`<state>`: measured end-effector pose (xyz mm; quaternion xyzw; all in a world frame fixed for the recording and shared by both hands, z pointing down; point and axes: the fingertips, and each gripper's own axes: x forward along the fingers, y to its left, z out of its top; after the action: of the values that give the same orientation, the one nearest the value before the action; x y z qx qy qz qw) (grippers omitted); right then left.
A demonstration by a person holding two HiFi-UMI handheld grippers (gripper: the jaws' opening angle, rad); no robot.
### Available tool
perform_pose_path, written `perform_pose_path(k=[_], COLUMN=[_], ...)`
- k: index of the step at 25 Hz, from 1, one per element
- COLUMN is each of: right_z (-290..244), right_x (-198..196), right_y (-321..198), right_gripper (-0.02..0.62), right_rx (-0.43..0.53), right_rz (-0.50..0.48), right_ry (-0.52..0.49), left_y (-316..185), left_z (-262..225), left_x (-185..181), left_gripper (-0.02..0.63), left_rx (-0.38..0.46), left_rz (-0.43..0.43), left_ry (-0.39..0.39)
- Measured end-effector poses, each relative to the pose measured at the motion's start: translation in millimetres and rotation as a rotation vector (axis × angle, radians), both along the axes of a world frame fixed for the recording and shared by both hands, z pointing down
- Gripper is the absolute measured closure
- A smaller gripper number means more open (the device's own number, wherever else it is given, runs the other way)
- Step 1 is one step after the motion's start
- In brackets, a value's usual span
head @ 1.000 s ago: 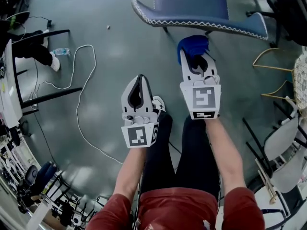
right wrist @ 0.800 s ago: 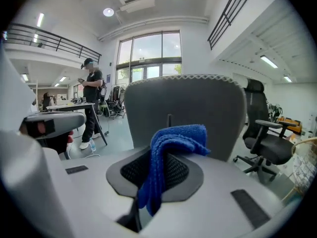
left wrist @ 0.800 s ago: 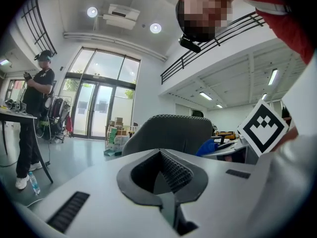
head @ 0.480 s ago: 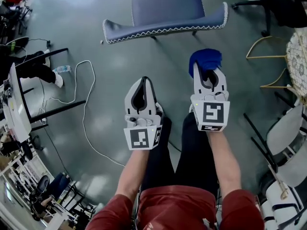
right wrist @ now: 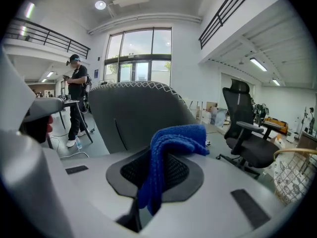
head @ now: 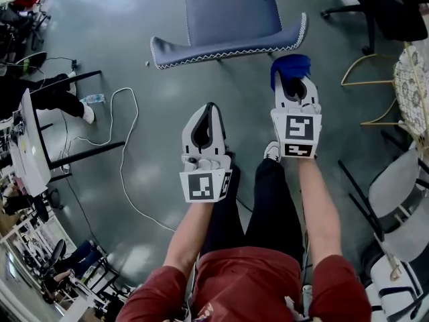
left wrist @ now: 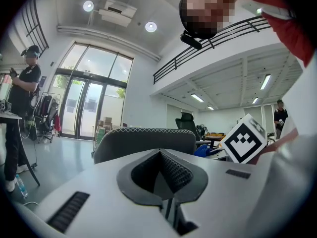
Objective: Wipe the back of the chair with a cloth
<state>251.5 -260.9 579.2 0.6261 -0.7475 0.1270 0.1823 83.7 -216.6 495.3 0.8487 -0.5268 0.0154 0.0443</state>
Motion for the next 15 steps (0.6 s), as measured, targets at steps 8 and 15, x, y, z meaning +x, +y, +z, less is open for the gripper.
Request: perform_pose_path(k=[8, 15], right_z=[-2, -13], right_x=[13, -21], right_y=[-28, -27], right_gripper=[0.534, 0.534], right_rx=[-0.065, -0.083], right_rz=[-0.015, -0.050], right_ry=[0.041, 0.066], left_y=[1, 5], left_z=[-18, -32], left_x=[-5, -39], left_gripper=[0.592, 0.592], left_rx=[-0.001, 0.002], left_rz=[-0.022, -0.057], left_ry=[-0.011, -0.002])
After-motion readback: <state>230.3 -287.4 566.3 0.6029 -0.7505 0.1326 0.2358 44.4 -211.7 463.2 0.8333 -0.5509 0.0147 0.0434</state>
